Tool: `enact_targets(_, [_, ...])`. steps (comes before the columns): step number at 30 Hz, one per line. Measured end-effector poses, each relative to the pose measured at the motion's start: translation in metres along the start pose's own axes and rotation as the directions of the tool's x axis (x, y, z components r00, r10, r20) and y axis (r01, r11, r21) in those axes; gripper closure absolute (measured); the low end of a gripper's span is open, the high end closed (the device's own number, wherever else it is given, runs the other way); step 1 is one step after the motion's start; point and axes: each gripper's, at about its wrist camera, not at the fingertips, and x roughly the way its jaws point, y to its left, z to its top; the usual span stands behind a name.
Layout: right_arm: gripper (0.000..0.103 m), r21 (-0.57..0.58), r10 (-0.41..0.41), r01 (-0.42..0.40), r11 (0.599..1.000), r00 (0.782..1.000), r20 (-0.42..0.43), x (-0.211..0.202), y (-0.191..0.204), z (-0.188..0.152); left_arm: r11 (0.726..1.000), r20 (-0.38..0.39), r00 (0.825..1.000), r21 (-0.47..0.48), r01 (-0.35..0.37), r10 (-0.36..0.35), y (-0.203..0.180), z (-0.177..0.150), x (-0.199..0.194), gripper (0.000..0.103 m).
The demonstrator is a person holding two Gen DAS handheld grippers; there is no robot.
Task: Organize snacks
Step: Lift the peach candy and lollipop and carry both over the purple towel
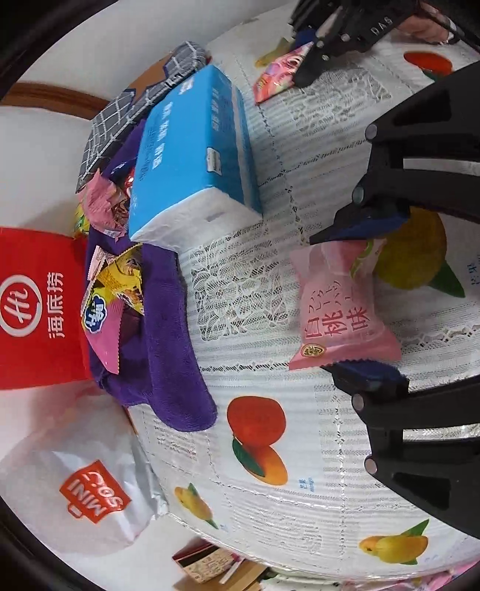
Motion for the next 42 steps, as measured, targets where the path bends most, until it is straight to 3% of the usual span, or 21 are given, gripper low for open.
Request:
enact_targets(6, [0.079,0.018,0.033,-0.033,0.999,0.999,-0.016,-0.006,-0.006,0.007,0.996,-0.01,0.998,-0.06,0.059,-0.059,0.011,0.005,-0.006,0.052])
enact_targets(14, [0.079,0.012,0.035,-0.035,0.999,0.998,0.052,-0.036,-0.009,0.031,0.993,0.033,0.995,-0.076,0.093,-0.091,0.016,0.023,-0.034,0.052])
enact_targets(29, [0.079,0.015,-0.019,0.017,1.0,0.99,0.139,-0.06,-0.017,0.126,0.991,0.106,0.988,-0.067,0.119,-0.112,0.007,0.096,-0.066,0.052])
enact_targets(42, [0.079,0.031,-0.03,0.026,0.999,0.987,0.16,-0.025,-0.04,0.205,0.996,0.141,0.988,-0.056,0.074,-0.066,0.008,0.159,-0.062,0.052])
